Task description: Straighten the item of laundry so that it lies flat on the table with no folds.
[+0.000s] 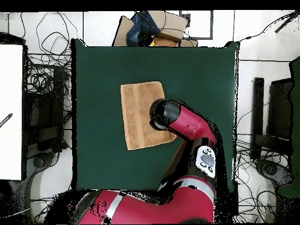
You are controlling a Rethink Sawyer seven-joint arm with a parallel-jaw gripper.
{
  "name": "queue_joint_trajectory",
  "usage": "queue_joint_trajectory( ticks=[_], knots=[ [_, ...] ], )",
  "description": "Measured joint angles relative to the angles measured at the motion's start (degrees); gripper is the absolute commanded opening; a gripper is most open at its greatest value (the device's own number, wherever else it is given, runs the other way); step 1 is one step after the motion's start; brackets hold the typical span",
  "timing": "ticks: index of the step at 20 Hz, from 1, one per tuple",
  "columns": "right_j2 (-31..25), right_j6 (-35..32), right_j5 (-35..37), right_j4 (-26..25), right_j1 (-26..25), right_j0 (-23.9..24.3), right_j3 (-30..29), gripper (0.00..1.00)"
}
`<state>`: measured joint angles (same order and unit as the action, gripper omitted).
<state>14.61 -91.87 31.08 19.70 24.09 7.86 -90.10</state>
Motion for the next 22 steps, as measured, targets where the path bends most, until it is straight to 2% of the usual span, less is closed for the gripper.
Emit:
queue_joint_trajectory(
  ticks=[16,22],
  knots=[
    [-1.74,0.00,0.00,-3.15,-0.85,7.20,3.64,1.00],
    [-1.92,0.00,0.00,-4.18,-1.24,7.98,5.02,1.00]
  ],
)
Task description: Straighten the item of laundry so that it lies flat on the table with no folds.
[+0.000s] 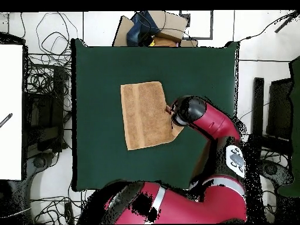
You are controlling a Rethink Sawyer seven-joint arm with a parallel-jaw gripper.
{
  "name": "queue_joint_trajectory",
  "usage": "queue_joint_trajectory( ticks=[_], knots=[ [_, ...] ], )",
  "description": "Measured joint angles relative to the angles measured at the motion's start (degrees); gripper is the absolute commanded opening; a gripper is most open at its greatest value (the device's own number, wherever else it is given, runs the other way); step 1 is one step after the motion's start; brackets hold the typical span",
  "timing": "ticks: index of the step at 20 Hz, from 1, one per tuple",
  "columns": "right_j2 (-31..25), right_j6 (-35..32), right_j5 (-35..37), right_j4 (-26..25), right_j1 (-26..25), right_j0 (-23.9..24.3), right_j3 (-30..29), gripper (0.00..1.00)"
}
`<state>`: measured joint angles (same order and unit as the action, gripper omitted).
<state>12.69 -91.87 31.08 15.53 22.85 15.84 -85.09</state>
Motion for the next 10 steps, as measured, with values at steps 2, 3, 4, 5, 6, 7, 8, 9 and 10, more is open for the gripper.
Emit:
queue_joint_trajectory(
  ticks=[2,3,4,5,6,7,8,9,10],
  knots=[
    [-0.07,0.00,0.00,-0.13,-0.15,-0.01,0.27,1.00],
    [-0.14,0.00,0.00,-0.29,-0.34,-0.01,0.53,1.00],
    [-0.22,0.00,0.00,-0.45,-0.51,-0.01,0.76,1.00],
    [-0.42,0.00,0.01,-0.75,-0.84,-0.01,1.14,1.00],
    [-0.56,0.00,0.00,-0.93,-1.07,-0.01,1.33,1.00],
    [-0.64,0.00,0.01,-1.02,-1.20,-0.01,1.44,1.00],
    [-0.71,0.00,0.01,-1.11,-1.33,-0.01,1.54,1.00],
    [-1.05,0.00,0.00,-1.41,-1.83,0.01,1.93,1.00],
    [-1.51,0.00,0.02,-1.84,-2.37,-0.01,2.41,1.00]
  ],
)
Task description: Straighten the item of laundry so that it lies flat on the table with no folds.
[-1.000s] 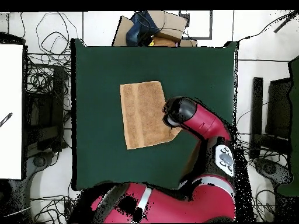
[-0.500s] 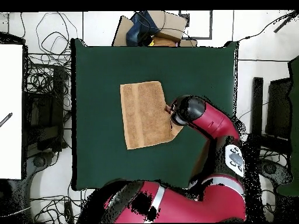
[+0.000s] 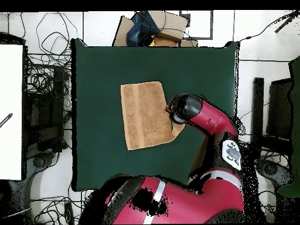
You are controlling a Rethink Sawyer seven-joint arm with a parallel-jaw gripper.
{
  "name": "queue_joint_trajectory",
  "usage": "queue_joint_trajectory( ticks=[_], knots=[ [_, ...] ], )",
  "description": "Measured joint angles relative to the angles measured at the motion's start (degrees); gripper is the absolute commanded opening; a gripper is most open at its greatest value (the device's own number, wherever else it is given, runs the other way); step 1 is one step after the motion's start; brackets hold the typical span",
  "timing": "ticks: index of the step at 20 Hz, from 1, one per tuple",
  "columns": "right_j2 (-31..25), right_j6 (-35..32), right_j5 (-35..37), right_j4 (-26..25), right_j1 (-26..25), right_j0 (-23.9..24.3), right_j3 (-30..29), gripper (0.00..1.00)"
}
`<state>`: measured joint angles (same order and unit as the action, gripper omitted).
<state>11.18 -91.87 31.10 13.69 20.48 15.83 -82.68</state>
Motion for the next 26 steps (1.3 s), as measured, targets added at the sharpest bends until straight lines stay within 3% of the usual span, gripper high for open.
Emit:
queue_joint_trajectory(
  ticks=[12,26],
  knots=[
    [-4.79,0.00,1.48,-8.23,-4.44,0.11,6.08,1.00],
    [-8.36,0.00,1.50,-12.68,-1.07,2.37,5.62,1.00]
  ],
)
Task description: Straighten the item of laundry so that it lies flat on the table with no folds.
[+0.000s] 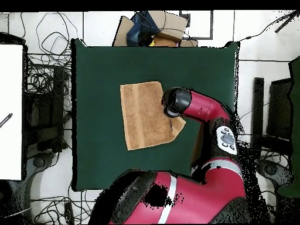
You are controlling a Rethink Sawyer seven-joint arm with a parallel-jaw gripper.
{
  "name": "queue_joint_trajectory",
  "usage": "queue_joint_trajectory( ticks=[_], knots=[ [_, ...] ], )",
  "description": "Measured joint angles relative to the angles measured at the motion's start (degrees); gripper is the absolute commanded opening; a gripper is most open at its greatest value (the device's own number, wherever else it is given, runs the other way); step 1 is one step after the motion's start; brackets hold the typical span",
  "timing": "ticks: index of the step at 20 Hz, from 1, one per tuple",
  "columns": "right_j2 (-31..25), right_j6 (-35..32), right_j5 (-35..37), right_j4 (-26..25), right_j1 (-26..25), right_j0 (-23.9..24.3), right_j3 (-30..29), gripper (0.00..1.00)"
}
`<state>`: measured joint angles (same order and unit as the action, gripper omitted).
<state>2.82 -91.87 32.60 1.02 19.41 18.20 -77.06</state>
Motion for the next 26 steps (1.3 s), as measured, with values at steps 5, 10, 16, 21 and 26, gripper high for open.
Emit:
queue_joint_trajectory(
  ticks=[5,10,16,21,26],
  knots=[
    [-1.14,0.00,0.01,-1.36,1.80,0.61,-0.30,1.00],
    [-2.44,0.00,0.00,-2.88,3.46,1.42,-1.13,1.00],
    [-4.42,0.00,0.00,-6.11,5.02,2.89,-3.51,1.00],
    [-5.31,0.00,0.01,-9.41,4.99,3.30,-4.79,1.00],
    [-6.45,0.00,0.00,-11.54,4.66,3.28,-5.44,1.00]
  ],
)
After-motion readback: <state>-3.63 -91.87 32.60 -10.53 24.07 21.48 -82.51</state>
